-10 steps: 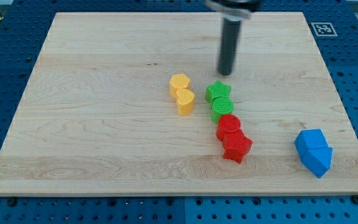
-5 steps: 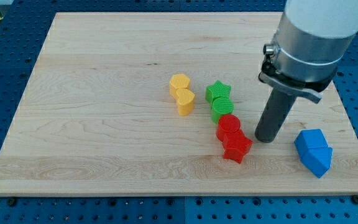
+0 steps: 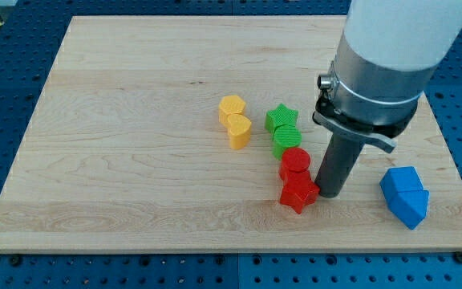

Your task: Move the arm right to the red star

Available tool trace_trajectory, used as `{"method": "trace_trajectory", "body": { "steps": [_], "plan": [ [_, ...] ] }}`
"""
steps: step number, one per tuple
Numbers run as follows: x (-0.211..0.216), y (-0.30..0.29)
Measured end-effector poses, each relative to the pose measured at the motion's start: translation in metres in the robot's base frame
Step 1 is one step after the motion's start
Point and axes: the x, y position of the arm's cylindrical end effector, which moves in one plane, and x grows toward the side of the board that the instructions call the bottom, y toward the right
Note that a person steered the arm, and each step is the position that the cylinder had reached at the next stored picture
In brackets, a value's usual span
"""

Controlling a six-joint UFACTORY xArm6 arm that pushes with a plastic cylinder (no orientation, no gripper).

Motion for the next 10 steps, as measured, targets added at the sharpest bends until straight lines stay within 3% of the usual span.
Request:
{"method": "trace_trajectory", "body": {
  "steps": [2,5,10],
  "plan": [
    [-0.027,0.0],
    [-0.03,0.0],
    [0.013,0.007]
  ]
}}
